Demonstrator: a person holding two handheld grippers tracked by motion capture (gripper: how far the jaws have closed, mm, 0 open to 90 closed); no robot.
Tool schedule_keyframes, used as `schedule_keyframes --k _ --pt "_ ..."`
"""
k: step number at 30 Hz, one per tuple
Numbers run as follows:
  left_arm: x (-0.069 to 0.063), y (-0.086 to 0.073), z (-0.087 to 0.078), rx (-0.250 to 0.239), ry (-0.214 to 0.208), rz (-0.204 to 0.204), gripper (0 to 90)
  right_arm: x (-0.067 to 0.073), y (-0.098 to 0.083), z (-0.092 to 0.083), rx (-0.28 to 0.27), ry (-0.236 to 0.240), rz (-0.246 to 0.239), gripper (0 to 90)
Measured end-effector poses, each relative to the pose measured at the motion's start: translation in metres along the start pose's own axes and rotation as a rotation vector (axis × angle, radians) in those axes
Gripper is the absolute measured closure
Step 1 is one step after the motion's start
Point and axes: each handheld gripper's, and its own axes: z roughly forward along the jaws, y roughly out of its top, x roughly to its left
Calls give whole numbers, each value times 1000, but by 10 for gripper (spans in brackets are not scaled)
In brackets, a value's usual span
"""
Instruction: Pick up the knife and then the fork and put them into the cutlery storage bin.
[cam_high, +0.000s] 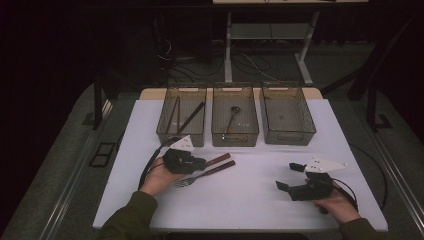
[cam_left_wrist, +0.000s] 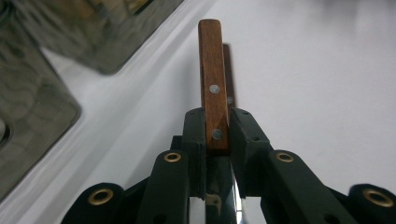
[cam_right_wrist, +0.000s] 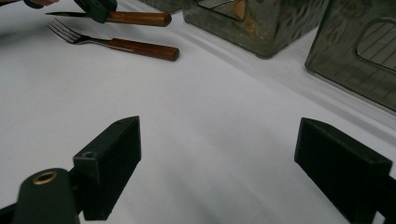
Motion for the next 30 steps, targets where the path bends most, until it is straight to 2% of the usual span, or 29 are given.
schedule_keyframes --k 6,9,11,12,13,16,19,30 --pt "-13 7 -2 -5 -44 33 769 0 6 -3 8 38 -1 145" --pt "-20 10 2 6 -65 55 768 3 10 -6 24 80 -47 144" --pt "-25 12 5 10 -78 71 769 5 13 -7 39 121 -74 144" --pt "-26 13 6 14 -82 79 769 5 16 -6 45 180 -69 145" --pt "-28 14 8 16 -88 91 768 5 18 -5 47 203 -62 145" --pt "-34 18 11 21 -103 111 768 6 27 2 71 230 -72 146" --pt "-41 22 16 34 -120 142 769 10 33 10 69 252 -92 146" --pt "-70 36 38 66 -205 234 768 34 48 38 137 364 -179 149"
